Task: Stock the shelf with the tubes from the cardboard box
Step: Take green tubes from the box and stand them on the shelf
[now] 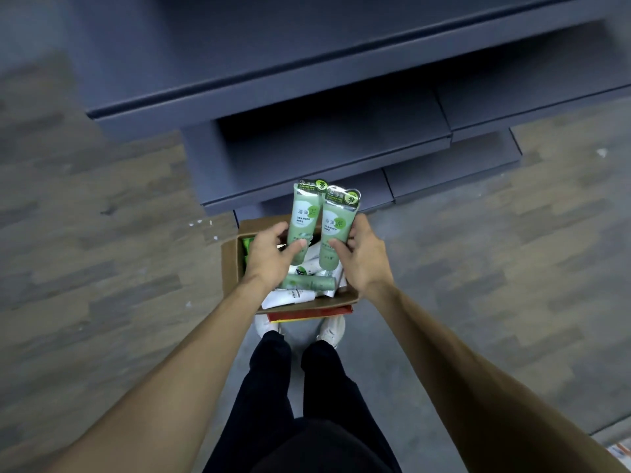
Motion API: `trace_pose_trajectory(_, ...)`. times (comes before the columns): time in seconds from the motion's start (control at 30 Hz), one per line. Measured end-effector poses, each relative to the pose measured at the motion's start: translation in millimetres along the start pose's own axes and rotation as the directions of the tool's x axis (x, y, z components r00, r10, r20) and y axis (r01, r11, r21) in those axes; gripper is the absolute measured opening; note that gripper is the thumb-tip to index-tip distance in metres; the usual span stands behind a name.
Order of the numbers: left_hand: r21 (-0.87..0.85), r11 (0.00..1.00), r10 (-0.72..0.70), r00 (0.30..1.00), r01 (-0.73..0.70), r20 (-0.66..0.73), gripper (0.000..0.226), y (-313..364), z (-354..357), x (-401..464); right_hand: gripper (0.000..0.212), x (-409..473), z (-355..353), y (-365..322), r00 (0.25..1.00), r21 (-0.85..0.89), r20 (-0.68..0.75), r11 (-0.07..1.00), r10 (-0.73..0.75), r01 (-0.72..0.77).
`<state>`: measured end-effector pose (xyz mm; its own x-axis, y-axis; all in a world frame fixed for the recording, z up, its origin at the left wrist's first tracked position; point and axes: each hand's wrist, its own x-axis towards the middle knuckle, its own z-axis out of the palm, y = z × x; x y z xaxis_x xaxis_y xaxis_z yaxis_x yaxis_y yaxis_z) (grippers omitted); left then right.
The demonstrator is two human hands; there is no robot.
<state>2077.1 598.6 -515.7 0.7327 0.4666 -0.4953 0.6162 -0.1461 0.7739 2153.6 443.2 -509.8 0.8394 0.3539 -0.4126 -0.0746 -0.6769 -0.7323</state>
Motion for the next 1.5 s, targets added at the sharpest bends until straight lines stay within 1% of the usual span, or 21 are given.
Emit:
trace_pose_trajectory(0.07, -0.006, 1.0, 0.01, 1.0, -0.01, 0.009, 0.035, 14, -2, -8, 0.03, -9, -13, -7, 0.999, 0.025, -0.005, 0.999, -0.036, 0.036)
trace_pose_trajectory(0.17, -0.036, 0.999, 0.023, 1.0, -0.023, -0.001, 0.04, 34, -2, -20, 0.026, -22, -30, -16, 0.999, 0.096, -0.005, 0.994, -0.05, 0.05)
trace_pose_trajectory(0.27, -0.064, 0.995, 0.076, 0.997, -0.076, 0.002, 0.035, 53, -2, -34, 0.024, -31, -46, -22, 0.998, 0.121, -0.019, 0.991, -0.061, 0.063)
trace_pose_trajectory(0.4, -0.097, 0.989, 0.108, 0.994, -0.108, -0.002, 0.033, 70, -4, -50, 0.024, -41, -67, -31, 0.993, 0.171, -0.061, 0.979, -0.103, 0.112)
trace_pose_trajectory(0.47, -0.117, 0.984, 0.137, 0.991, -0.137, -0.015, 0.031, 78, -5, -58, 0.025, -43, -79, -37, 0.987, 0.158, -0.079, 0.976, -0.138, 0.149)
trace_pose_trajectory(0.53, -0.121, 0.98, 0.158, 0.987, -0.161, -0.029, 0.031, 86, -7, -65, 0.026, -44, -91, -46, 0.982, 0.15, -0.068, 0.971, -0.177, 0.186)
trace_pose_trajectory(0.63, -0.13, 0.97, 0.194, 0.978, -0.203, -0.079, 0.033, 97, -10, -72, 0.026, -44, -107, -62, 0.967, 0.158, -0.053, 0.954, -0.247, 0.253)
trace_pose_trajectory(0.77, -0.129, 0.951, 0.262, 0.955, -0.28, -0.138, 0.036, 114, -16, -77, 0.024, -43, -125, -84, 0.943, 0.126, -0.05, 0.935, -0.329, 0.333)
trace_pose_trajectory(0.93, -0.123, 0.925, 0.333, 0.923, -0.359, -0.191, 0.04, 138, -36, -78, 0.025, -38, -142, -115, 0.922, 0.072, -0.045, 0.919, -0.385, 0.387)
trace_pose_trajectory(1.07, -0.094, 0.911, 0.369, 0.894, -0.402, -0.253, 0.043, 157, -60, -76, 0.028, -34, -148, -146, 0.908, 0.067, -0.039, 0.906, -0.416, 0.418)
trace_pose_trajectory(1.27, -0.079, 0.884, 0.418, 0.855, -0.461, -0.308, 0.036, 169, -95, -67, 0.026, -24, -142, -197, 0.876, 0.036, -0.027, 0.876, -0.481, 0.481)
trace_pose_trajectory(1.4, -0.068, 0.882, 0.421, 0.846, -0.466, -0.327, 0.037, 168, -124, -57, 0.025, -16, -131, -226, 0.867, 0.031, -0.036, 0.866, -0.497, 0.498)
trace_pose_trajectory(1.5, -0.075, 0.865, 0.446, 0.83, -0.495, -0.335, 0.038, 167, -147, -48, 0.024, -11, -117, -246, 0.861, 0.031, -0.032, 0.86, -0.508, 0.509)
